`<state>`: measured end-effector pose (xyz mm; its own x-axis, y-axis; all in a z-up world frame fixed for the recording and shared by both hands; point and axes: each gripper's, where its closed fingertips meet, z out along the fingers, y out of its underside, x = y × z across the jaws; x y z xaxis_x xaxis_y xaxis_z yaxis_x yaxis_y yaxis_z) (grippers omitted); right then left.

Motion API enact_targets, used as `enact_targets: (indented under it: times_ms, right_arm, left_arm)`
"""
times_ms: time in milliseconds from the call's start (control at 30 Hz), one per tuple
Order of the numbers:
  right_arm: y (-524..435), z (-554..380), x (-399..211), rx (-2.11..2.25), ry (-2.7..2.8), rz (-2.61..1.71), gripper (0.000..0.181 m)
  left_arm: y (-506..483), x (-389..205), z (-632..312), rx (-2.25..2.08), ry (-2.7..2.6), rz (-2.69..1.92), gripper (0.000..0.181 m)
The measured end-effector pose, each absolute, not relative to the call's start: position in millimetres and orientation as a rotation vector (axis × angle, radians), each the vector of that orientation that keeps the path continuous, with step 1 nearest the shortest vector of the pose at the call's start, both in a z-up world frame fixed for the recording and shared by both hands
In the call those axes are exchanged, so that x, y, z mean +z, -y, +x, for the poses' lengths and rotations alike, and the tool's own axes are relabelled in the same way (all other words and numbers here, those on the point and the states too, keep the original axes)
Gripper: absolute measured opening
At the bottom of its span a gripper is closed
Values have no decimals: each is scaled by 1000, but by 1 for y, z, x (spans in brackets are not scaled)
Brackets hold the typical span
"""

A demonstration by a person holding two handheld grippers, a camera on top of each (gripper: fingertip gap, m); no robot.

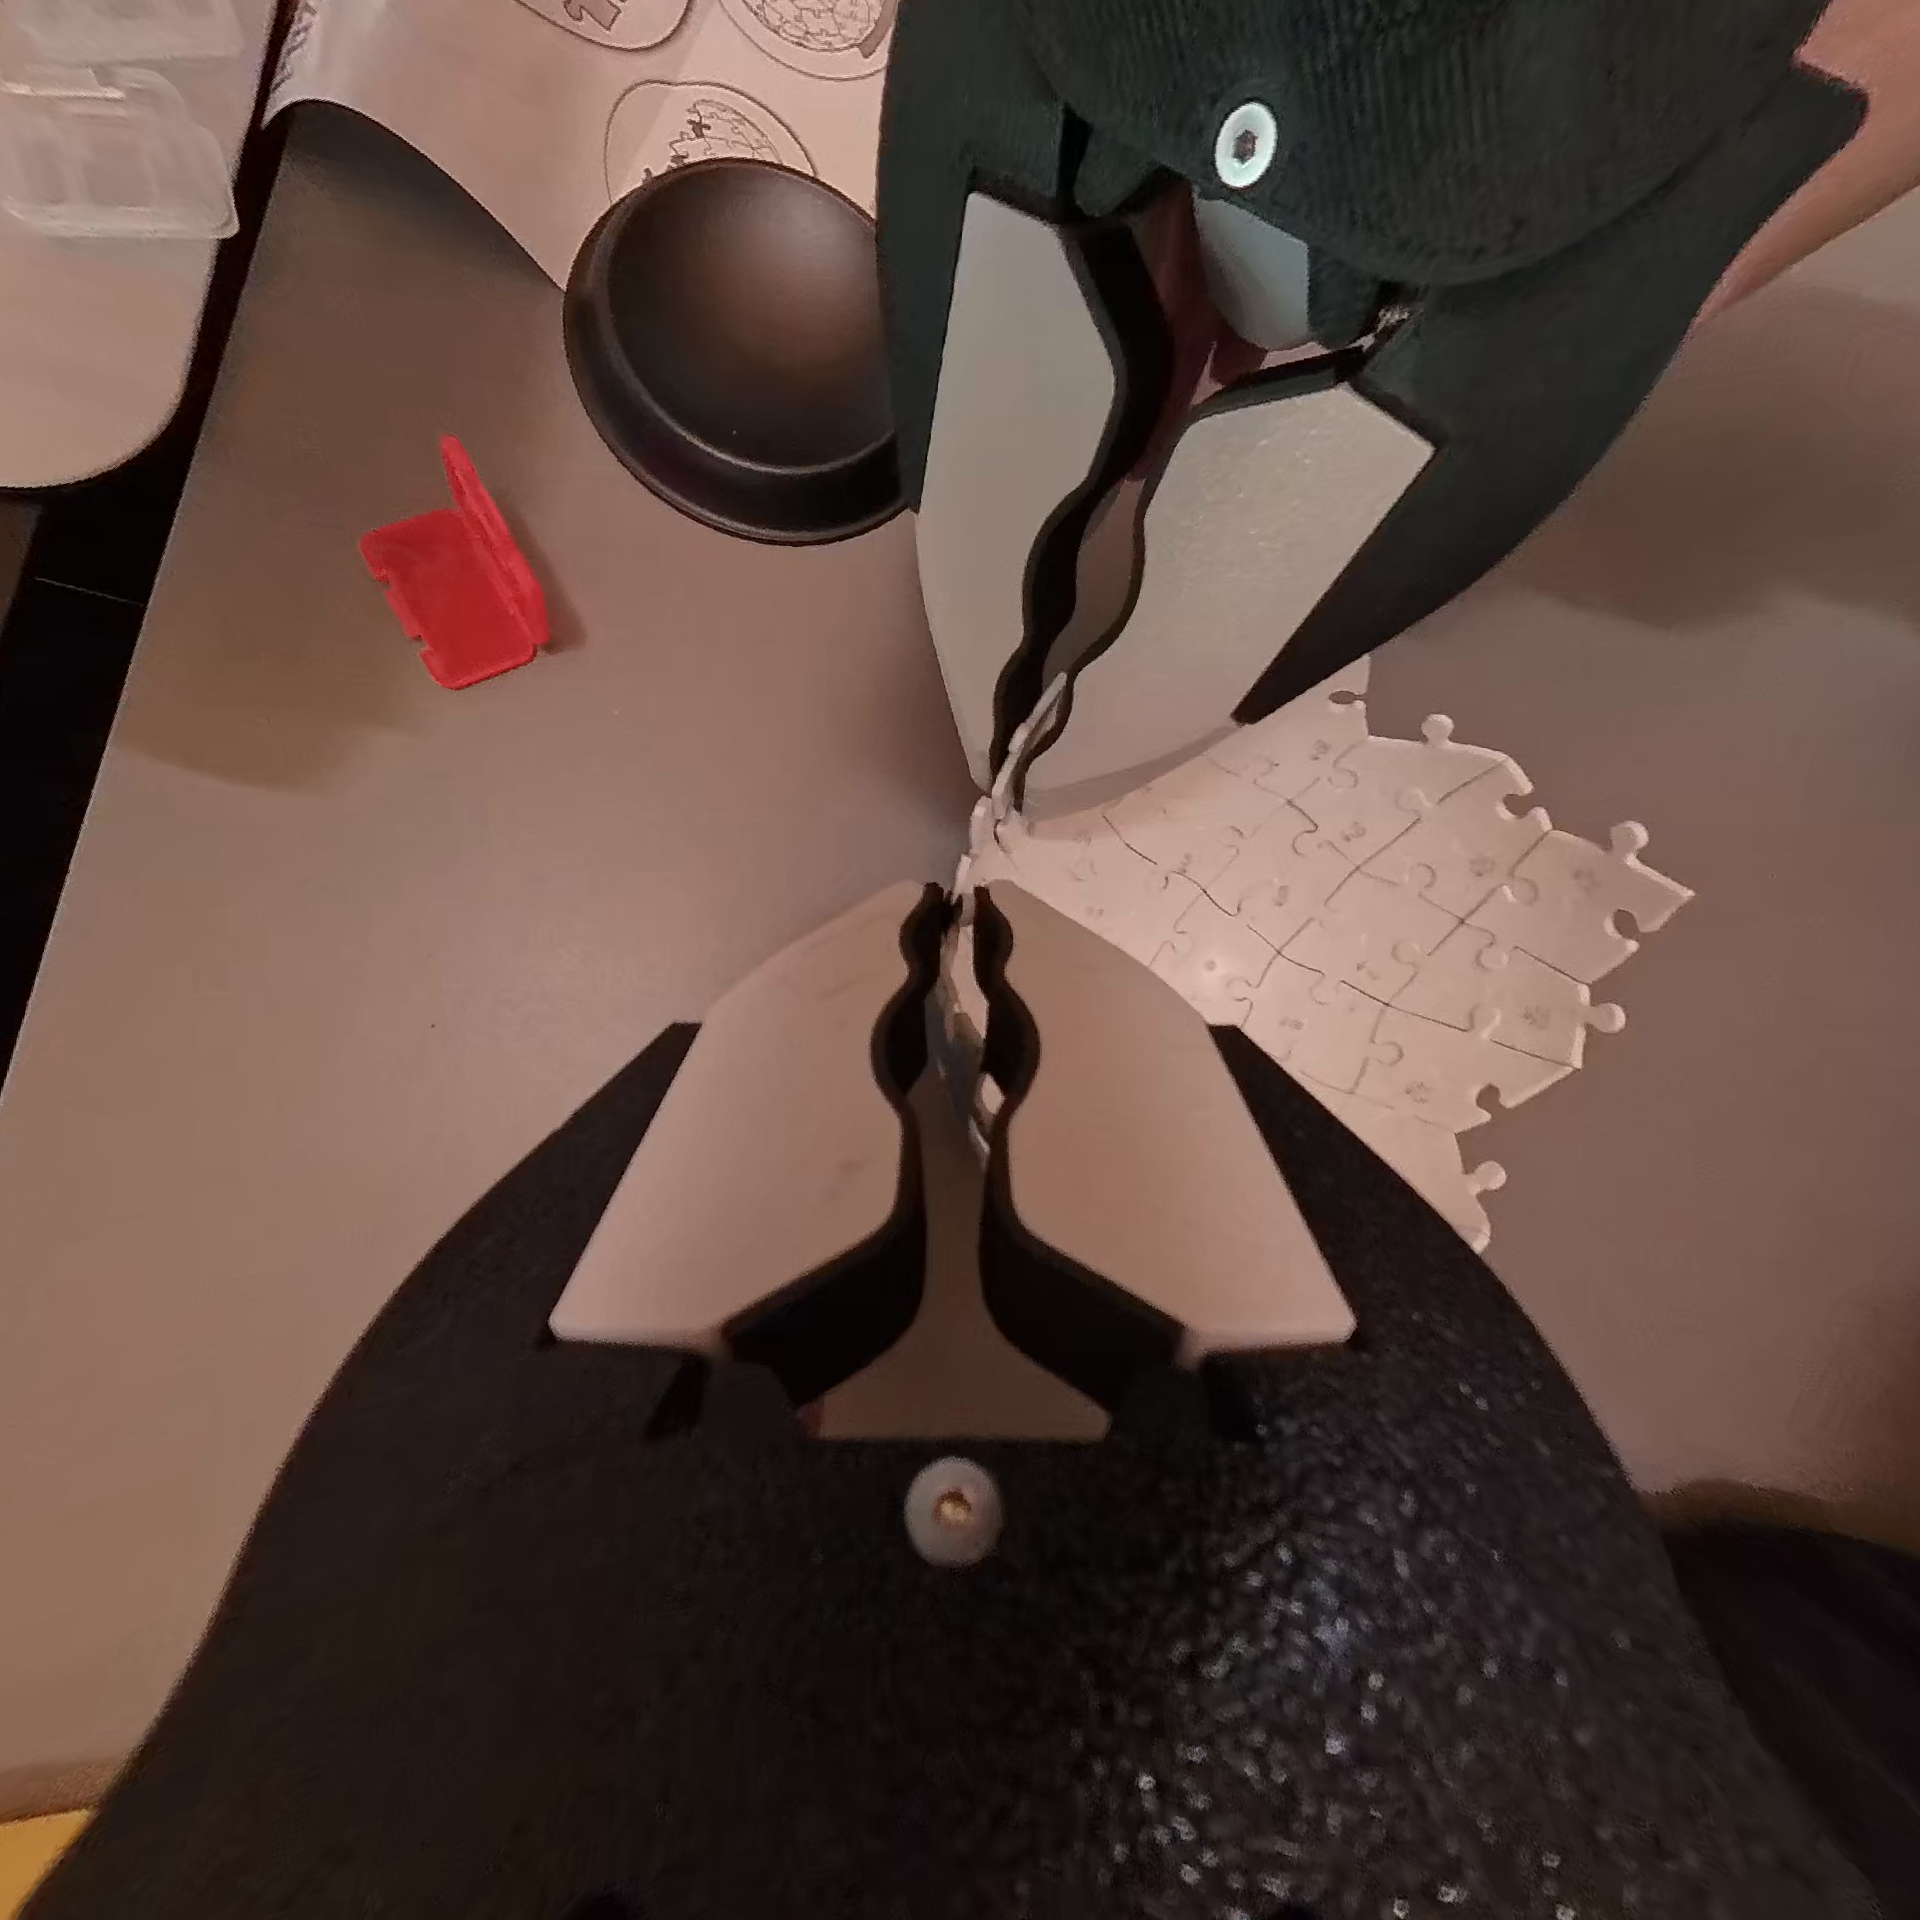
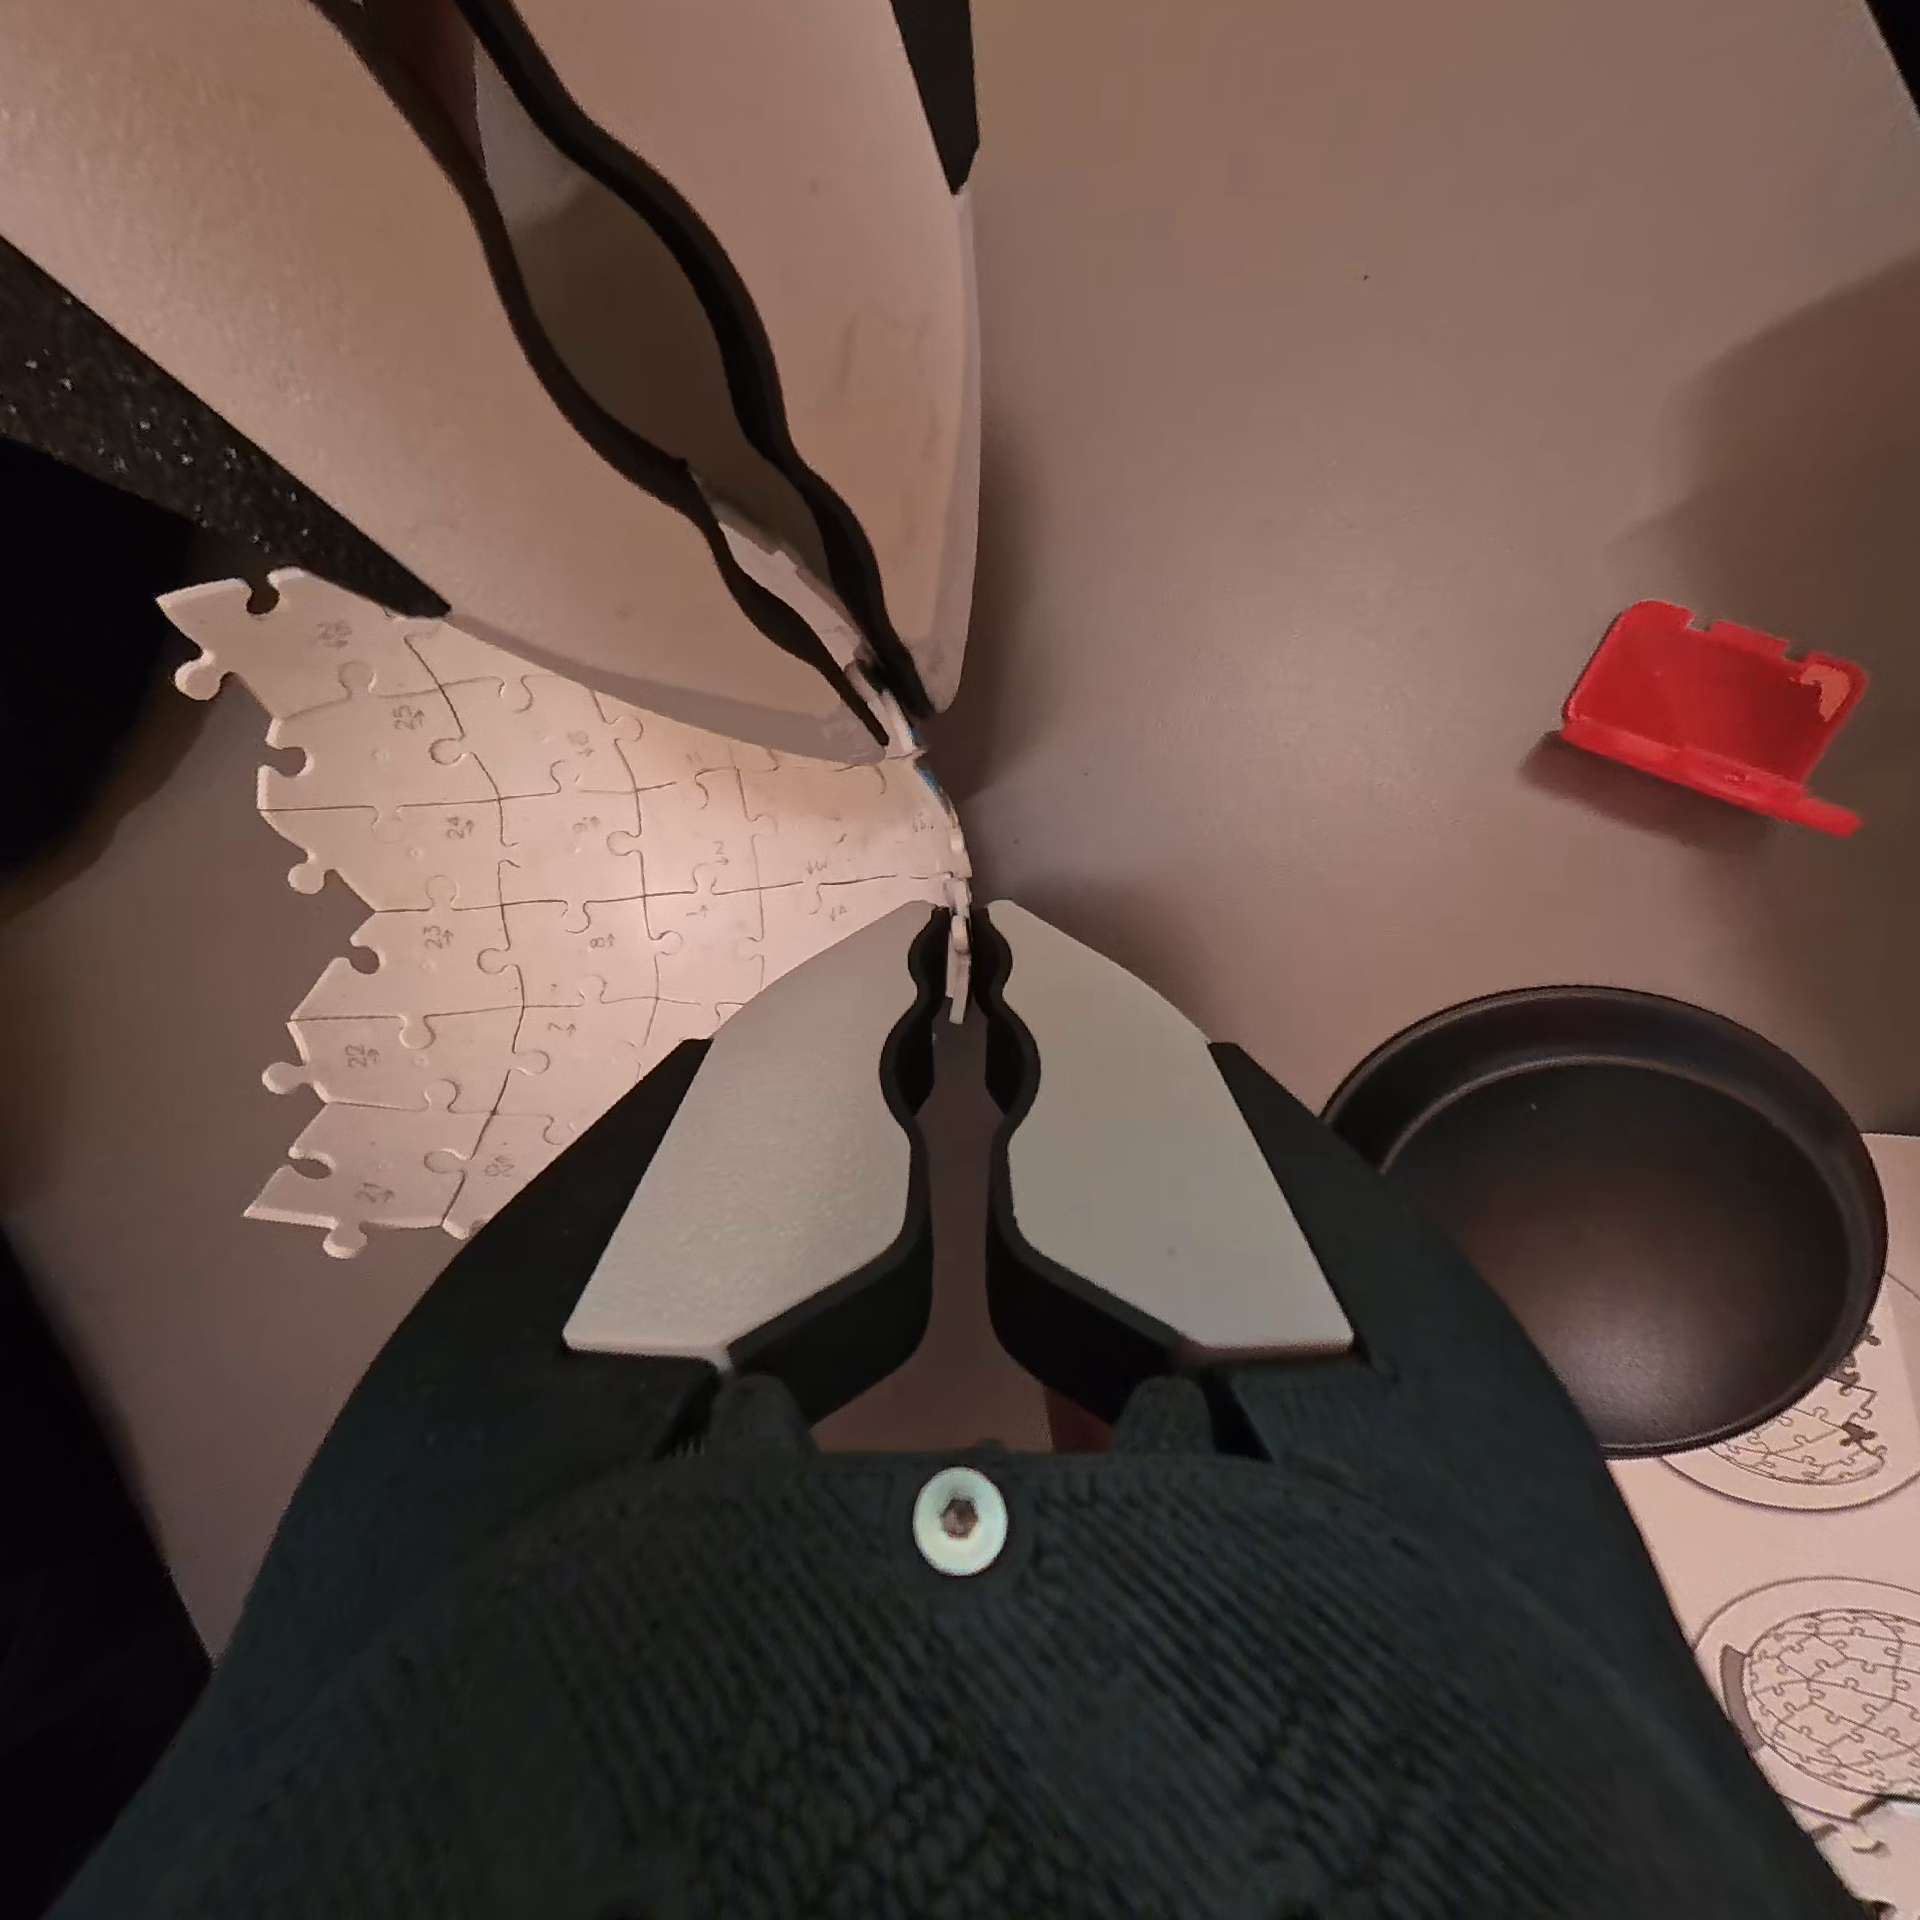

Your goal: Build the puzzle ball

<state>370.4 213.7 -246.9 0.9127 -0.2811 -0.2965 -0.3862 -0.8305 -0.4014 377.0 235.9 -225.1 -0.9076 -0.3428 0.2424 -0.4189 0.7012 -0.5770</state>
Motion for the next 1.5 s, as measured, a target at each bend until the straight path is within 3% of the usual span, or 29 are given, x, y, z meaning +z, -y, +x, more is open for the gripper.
enact_targets:
  times_ms: [367,500,667,767,833,1500]
  right_arm:
    - [-213,375,-252,260,-460,-2648,21]
    - [-216,367,-251,342,-411,-2629,6]
    - [-217,366,-253,370,-380,-2639,6]
    - [-217,365,-256,391,-379,-2646,15]
    - [-218,360,-256,429,-361,-2637,7]
    - [-219,364,-254,356,-344,-2616,7]
  left_arm:
    - [-236,-226,376,981,2793,615,4]
    - [-236,-227,376,971,2798,613,4]
    - [-237,-228,375,958,2803,602,4]
    - [-235,-226,374,975,2794,589,4]
    - [-235,-226,374,973,2797,587,4]
    - [-236,-224,376,993,2801,600,5]
